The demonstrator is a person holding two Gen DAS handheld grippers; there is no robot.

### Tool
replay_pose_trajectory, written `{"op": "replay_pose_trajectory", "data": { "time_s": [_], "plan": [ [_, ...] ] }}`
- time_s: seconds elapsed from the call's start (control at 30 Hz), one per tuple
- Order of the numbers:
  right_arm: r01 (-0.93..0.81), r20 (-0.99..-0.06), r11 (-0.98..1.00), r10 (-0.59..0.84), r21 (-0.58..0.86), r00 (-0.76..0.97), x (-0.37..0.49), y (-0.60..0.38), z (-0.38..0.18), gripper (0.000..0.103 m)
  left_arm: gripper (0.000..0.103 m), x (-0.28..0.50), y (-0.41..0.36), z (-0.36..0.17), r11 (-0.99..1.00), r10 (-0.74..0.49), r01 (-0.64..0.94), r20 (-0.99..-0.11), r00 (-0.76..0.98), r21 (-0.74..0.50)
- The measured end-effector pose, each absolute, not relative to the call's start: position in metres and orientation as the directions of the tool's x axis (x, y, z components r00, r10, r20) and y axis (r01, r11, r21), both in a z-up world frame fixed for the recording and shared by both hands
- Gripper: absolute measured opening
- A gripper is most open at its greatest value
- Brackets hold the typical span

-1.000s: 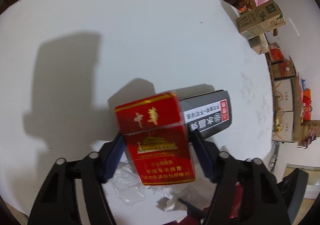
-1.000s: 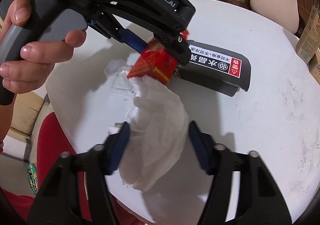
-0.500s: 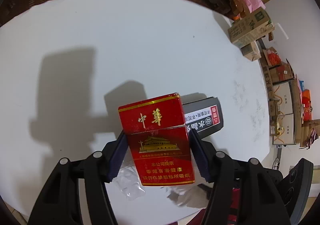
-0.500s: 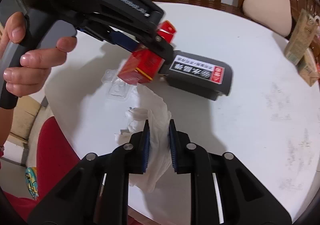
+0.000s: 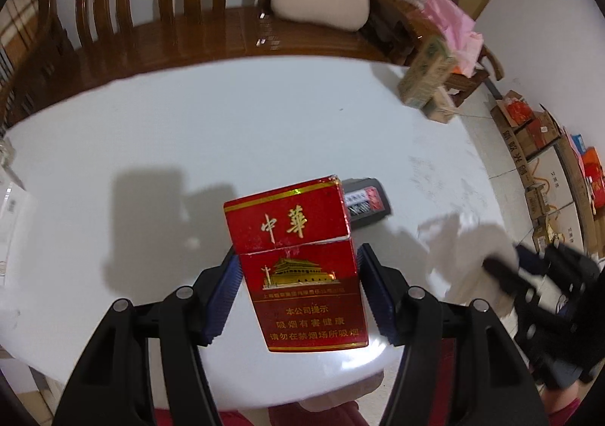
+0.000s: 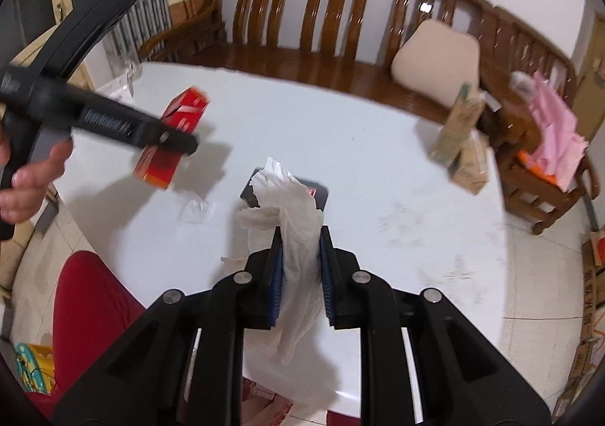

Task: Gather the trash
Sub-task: 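Lift the cigarette pack and tissue and carry them down over the bag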

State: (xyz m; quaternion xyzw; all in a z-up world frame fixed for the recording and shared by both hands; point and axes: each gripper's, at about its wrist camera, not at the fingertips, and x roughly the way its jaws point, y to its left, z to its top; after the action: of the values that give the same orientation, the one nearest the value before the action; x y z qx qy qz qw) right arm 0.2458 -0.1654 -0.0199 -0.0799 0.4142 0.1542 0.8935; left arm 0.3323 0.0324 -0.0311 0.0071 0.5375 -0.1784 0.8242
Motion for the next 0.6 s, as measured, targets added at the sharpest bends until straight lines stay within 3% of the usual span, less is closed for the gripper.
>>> {"op": "replay_pose_trajectory", "data": {
  "time_s": [0.23,0.6],
  "plan": [
    [-0.345,-0.715,0.936,0.194,-0.070,0.672,0.196,-0.154,0.015,0.018,0.060,0.266,0.038,0.000,0.930,-0.292,0.337,-0.849,0.440,-0.146],
    [-0.354,-0.669,0.931,0.208,-0.088,0.713,0.121,-0.139,0.040,0.018,0.060,0.179,0.043,0.001,0.911,-0.323,0.388,-0.826,0.462,-0.140]
  ]
}}
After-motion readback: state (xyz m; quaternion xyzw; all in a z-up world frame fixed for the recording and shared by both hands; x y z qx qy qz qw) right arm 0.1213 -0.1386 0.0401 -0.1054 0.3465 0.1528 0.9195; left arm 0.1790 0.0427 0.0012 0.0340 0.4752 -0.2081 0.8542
